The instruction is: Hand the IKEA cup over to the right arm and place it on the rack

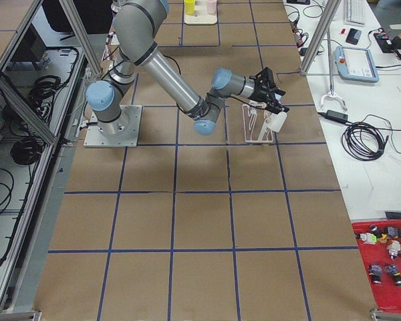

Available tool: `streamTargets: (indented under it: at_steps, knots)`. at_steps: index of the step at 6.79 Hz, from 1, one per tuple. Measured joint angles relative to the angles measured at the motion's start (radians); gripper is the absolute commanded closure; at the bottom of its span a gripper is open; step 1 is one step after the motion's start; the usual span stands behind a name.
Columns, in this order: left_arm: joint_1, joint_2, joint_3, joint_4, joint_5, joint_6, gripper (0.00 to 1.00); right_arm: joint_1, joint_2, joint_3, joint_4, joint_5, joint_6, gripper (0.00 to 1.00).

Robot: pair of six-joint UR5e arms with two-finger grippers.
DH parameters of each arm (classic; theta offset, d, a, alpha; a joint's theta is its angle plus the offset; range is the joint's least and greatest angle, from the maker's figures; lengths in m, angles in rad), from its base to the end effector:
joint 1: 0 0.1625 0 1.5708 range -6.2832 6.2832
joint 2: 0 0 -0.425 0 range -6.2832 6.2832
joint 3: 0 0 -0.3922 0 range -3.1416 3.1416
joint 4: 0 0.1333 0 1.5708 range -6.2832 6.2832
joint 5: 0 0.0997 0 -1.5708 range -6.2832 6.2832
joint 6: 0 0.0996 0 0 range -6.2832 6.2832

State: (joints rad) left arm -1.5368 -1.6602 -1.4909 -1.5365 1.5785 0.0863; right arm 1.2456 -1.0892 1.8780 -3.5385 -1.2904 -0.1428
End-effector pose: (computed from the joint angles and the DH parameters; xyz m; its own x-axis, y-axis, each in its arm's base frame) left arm -0.1144 -0.5365 0.4850 -0.9986 0.0521 -0.0098 0.0523 0.9983 -0.0240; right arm -0.0392 -0.6197 0.3165 -0.9996 0.0125 0.0269 -0.0204 0.3674 -0.9298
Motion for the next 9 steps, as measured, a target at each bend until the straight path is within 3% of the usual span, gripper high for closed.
streamTargets:
  at_steps: [2, 4, 6, 9]
  knots:
    - [-0.001, 0.000, 0.000, 0.000, 0.000, 0.000, 0.00, 0.037, -0.134, -0.007, 0.280, -0.003, 0.000, 0.00]
    - [-0.002, 0.000, 0.000, 0.001, 0.000, 0.000, 0.00, 0.073, -0.292, -0.065, 0.738, -0.004, -0.002, 0.00]
    - [-0.002, -0.001, 0.000, 0.001, -0.001, 0.000, 0.00, 0.158, -0.394, -0.133, 1.114, -0.023, -0.003, 0.00]
    - [-0.016, -0.006, 0.001, -0.002, -0.004, 0.026, 0.00, 0.314, -0.509, -0.164, 1.536, -0.156, 0.143, 0.00]
